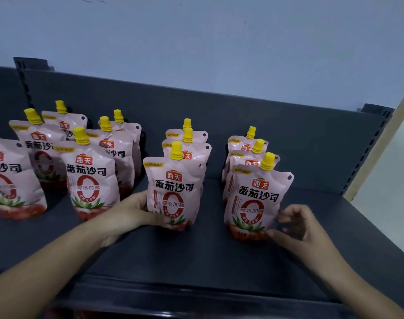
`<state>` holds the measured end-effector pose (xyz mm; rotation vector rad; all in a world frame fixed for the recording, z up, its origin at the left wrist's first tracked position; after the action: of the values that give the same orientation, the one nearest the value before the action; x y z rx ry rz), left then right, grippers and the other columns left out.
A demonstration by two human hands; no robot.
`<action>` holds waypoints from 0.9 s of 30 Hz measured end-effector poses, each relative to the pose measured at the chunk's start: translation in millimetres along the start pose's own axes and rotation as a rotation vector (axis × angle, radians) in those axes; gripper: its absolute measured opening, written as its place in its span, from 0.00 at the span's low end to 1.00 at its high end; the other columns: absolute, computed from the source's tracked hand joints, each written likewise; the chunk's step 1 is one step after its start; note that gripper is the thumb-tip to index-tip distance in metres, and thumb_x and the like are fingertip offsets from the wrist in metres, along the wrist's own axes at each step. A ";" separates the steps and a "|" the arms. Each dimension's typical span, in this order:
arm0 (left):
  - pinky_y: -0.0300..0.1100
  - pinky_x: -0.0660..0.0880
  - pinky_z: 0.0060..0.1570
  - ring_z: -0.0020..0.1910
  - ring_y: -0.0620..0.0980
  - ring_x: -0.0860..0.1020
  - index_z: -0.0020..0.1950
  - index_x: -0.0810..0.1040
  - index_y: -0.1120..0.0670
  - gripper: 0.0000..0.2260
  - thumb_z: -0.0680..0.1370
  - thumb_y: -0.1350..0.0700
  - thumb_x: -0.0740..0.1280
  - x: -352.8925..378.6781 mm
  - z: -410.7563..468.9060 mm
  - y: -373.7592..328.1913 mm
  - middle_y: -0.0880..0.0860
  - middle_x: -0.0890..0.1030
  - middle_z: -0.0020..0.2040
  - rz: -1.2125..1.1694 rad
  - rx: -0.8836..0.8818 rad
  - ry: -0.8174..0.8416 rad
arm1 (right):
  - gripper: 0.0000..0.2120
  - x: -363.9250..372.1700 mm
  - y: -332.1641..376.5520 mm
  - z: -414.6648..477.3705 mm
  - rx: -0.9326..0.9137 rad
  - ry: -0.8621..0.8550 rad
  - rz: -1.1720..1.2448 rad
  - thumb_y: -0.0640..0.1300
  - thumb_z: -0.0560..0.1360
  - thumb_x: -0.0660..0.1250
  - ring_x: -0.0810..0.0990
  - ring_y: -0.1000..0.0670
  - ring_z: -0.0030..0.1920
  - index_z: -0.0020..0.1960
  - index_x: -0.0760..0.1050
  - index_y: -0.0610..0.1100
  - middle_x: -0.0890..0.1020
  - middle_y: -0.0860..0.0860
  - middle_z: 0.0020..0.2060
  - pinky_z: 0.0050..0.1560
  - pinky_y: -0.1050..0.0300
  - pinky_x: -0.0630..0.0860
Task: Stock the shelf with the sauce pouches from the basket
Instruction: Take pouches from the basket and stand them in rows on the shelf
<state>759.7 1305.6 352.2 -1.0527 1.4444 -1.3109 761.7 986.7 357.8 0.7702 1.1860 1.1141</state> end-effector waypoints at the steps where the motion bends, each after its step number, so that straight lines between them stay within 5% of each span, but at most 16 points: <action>1: 0.34 0.79 0.46 0.53 0.47 0.82 0.57 0.77 0.53 0.37 0.50 0.51 0.82 0.5 -1.5 1.0 0.50 0.85 0.53 0.012 -0.007 -0.008 | 0.27 -2.5 -1.4 -1.9 0.000 -0.057 -0.024 0.58 0.53 0.80 0.77 0.51 0.42 0.43 0.70 0.49 0.79 0.50 0.40 0.43 0.59 0.75; 4: 0.36 0.78 0.53 0.56 0.47 0.81 0.60 0.76 0.53 0.37 0.52 0.51 0.82 -2.3 -5.8 6.0 0.51 0.84 0.54 0.049 0.003 -0.038 | 0.19 -4.8 11.2 -14.9 -0.157 -0.217 -0.170 0.38 0.65 0.76 0.68 0.55 0.32 0.35 0.65 0.46 0.70 0.50 0.30 0.33 0.64 0.66; 8: 0.33 0.78 0.48 0.54 0.48 0.82 0.61 0.75 0.56 0.31 0.59 0.62 0.79 -6.4 -7.6 13.2 0.53 0.84 0.54 0.020 0.007 -0.120 | 0.10 41.7 54.8 -39.7 -0.594 0.062 -0.468 0.49 0.70 0.66 0.69 0.58 0.33 0.37 0.64 0.54 0.70 0.59 0.31 0.34 0.69 0.66; 10: 0.31 0.78 0.46 0.54 0.47 0.82 0.60 0.77 0.57 0.27 0.63 0.63 0.78 -6.3 -7.6 11.5 0.52 0.84 0.53 -0.001 0.008 -0.159 | 0.06 75.8 59.0 -38.0 -0.561 0.305 -0.591 0.53 0.71 0.64 0.71 0.62 0.41 0.45 0.68 0.56 0.72 0.63 0.39 0.42 0.72 0.68; 12: 0.31 0.78 0.44 0.52 0.47 0.82 0.57 0.79 0.58 0.33 0.54 0.52 0.81 -7.0 -6.8 9.6 0.52 0.85 0.52 -0.014 0.014 -0.178 | 0.12 104.0 60.9 -30.9 -0.486 0.427 -0.602 0.53 0.73 0.66 0.70 0.64 0.50 0.55 0.70 0.55 0.73 0.63 0.49 0.51 0.74 0.67; 15: 0.33 0.78 0.43 0.51 0.49 0.83 0.56 0.80 0.61 0.38 0.49 0.49 0.82 -6.4 -7.9 6.3 0.56 0.85 0.51 -0.063 0.021 -0.174 | 0.23 134.9 67.5 -15.3 -0.389 0.395 -0.579 0.51 0.74 0.67 0.69 0.60 0.60 0.65 0.64 0.52 0.71 0.57 0.61 0.61 0.68 0.67; 19: 0.41 0.78 0.49 0.52 0.55 0.82 0.55 0.79 0.62 0.16 0.68 0.62 0.73 -9.5 -12.1 5.0 0.59 0.84 0.52 -0.053 0.007 -0.216 | 0.30 160.0 67.3 -8.1 -0.271 0.286 -0.499 0.49 0.72 0.70 0.72 0.56 0.62 0.67 0.56 0.50 0.71 0.53 0.65 0.60 0.67 0.68; 21: 0.42 0.76 0.45 0.47 0.57 0.80 0.53 0.80 0.63 0.12 0.71 0.61 0.70 -11.7 -16.3 4.8 0.62 0.84 0.51 -0.069 0.009 -0.234 | 0.36 165.8 68.5 -8.9 -0.269 0.246 -0.426 0.47 0.70 0.72 0.69 0.59 0.64 0.70 0.54 0.50 0.68 0.53 0.67 0.62 0.72 0.64; 24: 0.37 0.78 0.36 0.38 0.51 0.83 0.49 0.81 0.62 0.12 0.71 0.56 0.69 -7.5 -26.9 -8.3 0.59 0.86 0.43 -0.139 0.063 -0.220 | 0.39 168.8 84.7 -9.3 -0.388 0.181 -0.313 0.44 0.67 0.75 0.67 0.66 0.62 0.71 0.58 0.48 0.67 0.52 0.65 0.60 0.79 0.61; 27: 0.34 0.79 0.39 0.42 0.47 0.84 0.51 0.81 0.59 0.11 0.71 0.57 0.66 -0.3 -41.9 -34.7 0.53 0.86 0.45 -0.137 0.223 -0.213 | 0.34 160.4 104.2 -9.8 -0.439 0.106 -0.121 0.44 0.66 0.76 0.71 0.62 0.61 0.67 0.64 0.52 0.71 0.54 0.61 0.60 0.69 0.71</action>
<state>720.0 1313.1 388.5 -1.1190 1.0585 -1.3749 724.9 1169.8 400.3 0.3021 1.0085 1.2673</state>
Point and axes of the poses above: each hand's wrist, its own z-axis towards the middle knuckle, its own x-axis out of the palm, y = z × x, the point moved 7 cm from there along z, towards the middle knuckle
